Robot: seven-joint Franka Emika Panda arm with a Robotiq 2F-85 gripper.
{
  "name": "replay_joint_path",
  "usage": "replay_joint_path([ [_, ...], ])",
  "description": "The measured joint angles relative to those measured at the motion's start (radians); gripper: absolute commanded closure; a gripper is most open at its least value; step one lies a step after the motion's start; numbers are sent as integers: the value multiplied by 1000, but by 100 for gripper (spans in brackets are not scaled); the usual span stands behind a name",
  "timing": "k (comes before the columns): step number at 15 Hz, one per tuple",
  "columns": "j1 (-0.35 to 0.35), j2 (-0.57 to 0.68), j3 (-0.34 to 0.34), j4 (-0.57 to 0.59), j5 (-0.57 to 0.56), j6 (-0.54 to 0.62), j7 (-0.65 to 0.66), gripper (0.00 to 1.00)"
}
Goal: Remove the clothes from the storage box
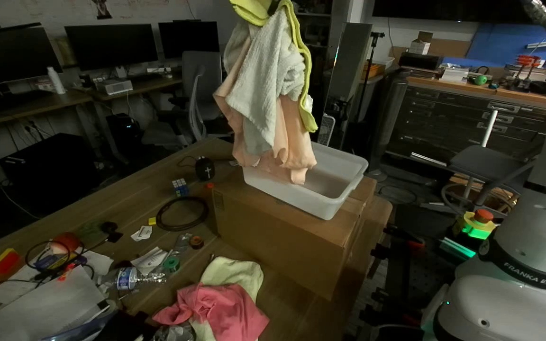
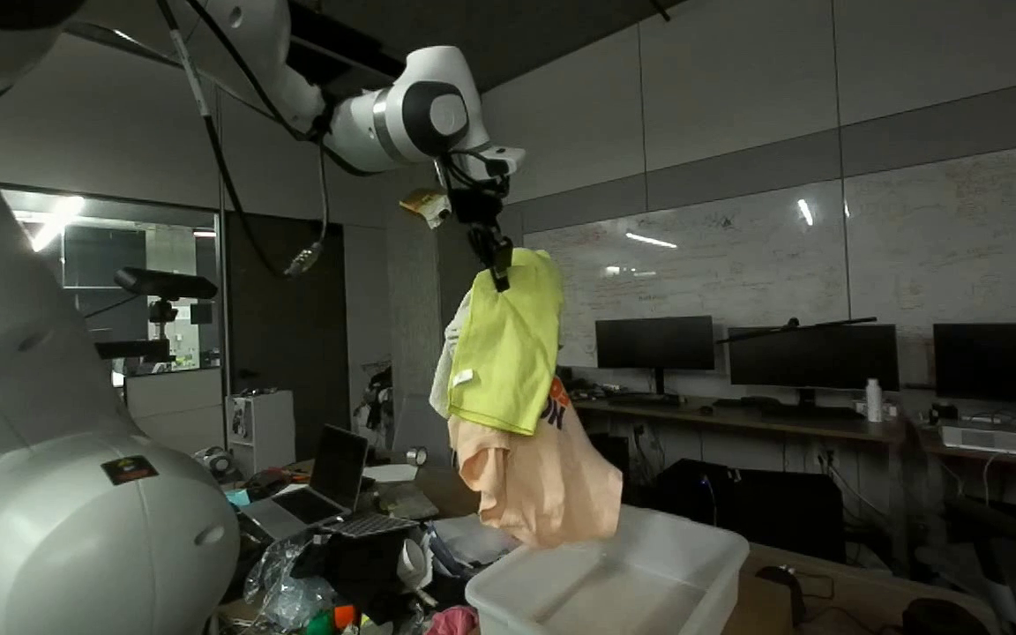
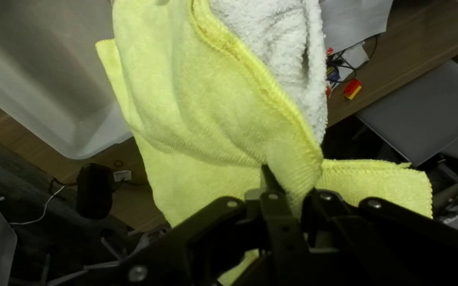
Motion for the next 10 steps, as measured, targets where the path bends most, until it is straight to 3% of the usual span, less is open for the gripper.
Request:
replay_joint_path([
  [10,109,92,77,143,2,-118,-131,93],
])
